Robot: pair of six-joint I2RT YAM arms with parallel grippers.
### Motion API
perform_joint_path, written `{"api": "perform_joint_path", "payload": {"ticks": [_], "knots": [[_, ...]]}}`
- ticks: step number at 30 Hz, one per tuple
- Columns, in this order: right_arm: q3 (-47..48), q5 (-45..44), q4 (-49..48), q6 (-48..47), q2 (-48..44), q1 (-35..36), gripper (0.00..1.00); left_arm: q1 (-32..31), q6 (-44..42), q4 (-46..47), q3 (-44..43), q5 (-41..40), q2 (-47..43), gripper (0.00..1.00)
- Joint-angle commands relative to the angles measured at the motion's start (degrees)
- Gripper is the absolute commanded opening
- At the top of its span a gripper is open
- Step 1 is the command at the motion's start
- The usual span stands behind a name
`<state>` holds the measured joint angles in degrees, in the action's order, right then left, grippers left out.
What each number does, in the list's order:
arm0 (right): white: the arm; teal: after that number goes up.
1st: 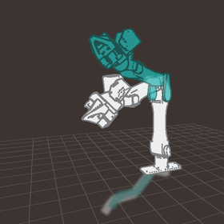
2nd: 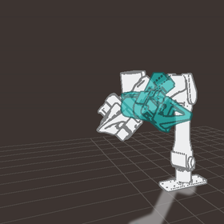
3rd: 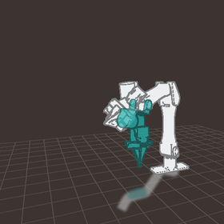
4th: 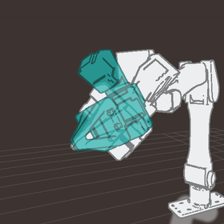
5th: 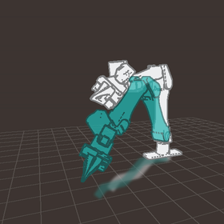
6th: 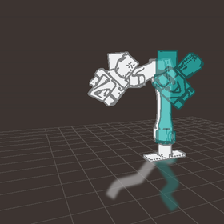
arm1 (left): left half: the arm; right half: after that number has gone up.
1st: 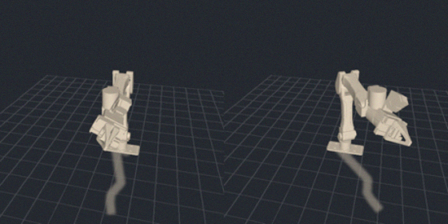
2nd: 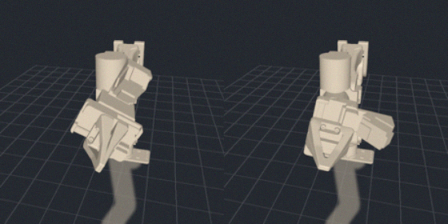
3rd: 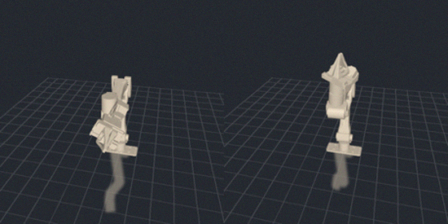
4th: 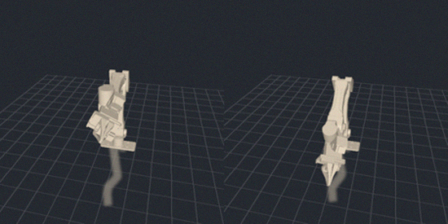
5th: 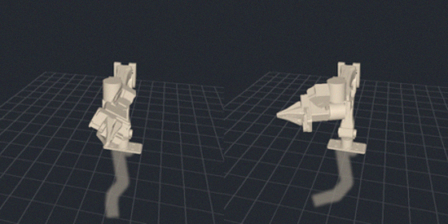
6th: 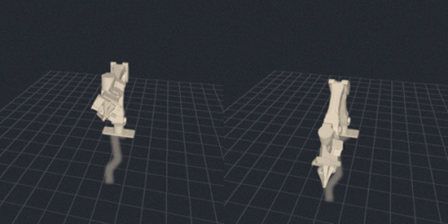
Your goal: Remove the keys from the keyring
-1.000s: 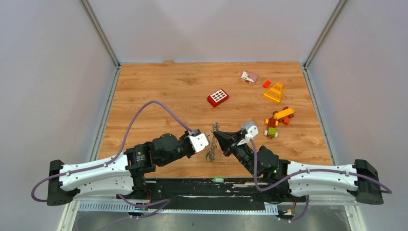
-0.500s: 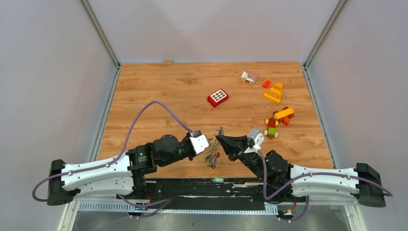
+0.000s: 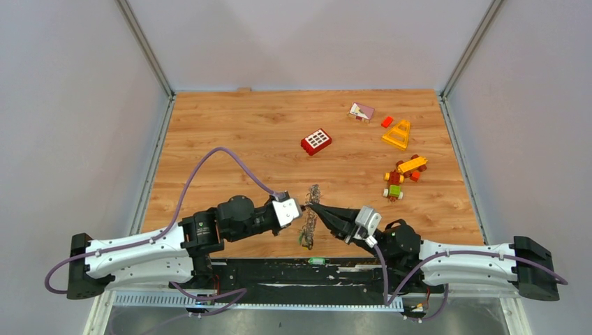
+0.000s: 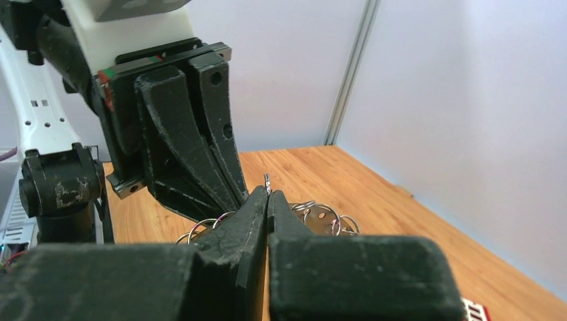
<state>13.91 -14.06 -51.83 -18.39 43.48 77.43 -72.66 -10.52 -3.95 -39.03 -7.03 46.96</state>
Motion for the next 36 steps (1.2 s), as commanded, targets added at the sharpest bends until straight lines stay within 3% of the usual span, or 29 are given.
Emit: {"api": "perform_joint_path", "payload": {"ticks": [1,16,29,36], "knots": [[3.64,7.89,-6.79,-8.70,-0.55,-0.26,0.00,-0.11,0.99,0.57,-0.79,1.72,-1.46,0.00],[6.83,24.25,3.68,-32.39,-2.27,-0.26,0.00,-0.11,0.18,1.17,-0.02,4.32,-3.29,0.00],[8.10,24.18,6.45,-33.15,-3.46,-0.31,0.00,-0.15,-0.43,2.08,0.51,7.67,-6.31,0.00],[7.67,24.09,5.65,-31.64,-4.96,-0.29,0.00,-0.11,-0.85,1.48,0.41,8.23,-7.76,0.16]]}}
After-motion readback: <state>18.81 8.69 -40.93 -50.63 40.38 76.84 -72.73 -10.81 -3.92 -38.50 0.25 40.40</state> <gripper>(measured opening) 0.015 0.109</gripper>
